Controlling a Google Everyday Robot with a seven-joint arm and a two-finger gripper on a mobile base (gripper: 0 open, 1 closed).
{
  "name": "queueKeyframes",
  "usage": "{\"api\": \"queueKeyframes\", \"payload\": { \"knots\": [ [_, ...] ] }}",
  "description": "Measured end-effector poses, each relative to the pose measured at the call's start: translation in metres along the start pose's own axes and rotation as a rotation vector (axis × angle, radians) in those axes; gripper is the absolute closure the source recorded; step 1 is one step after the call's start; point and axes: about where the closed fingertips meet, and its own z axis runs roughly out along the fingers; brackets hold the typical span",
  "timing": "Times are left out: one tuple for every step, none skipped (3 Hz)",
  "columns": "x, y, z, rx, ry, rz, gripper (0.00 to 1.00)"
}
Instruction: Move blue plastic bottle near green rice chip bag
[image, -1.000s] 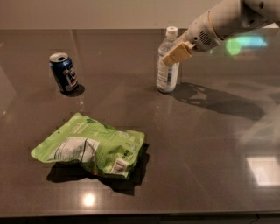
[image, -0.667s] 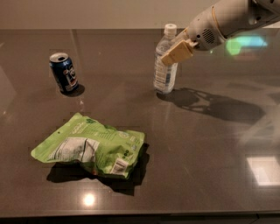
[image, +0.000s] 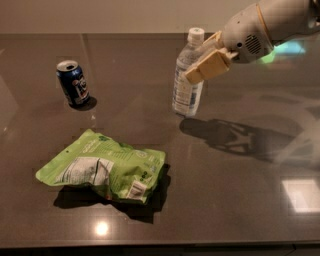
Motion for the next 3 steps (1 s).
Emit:
{"api": "queueKeyframes", "payload": {
  "knots": [
    [0.006, 0.028, -0.006, -0.028, -0.004, -0.013, 1.0],
    [0.022, 0.061, -0.006, -0.061, 0.018, -0.018, 1.0],
    [0.036, 0.077, -0.006, -0.073, 0.034, -0.006, 1.0]
  ]
}}
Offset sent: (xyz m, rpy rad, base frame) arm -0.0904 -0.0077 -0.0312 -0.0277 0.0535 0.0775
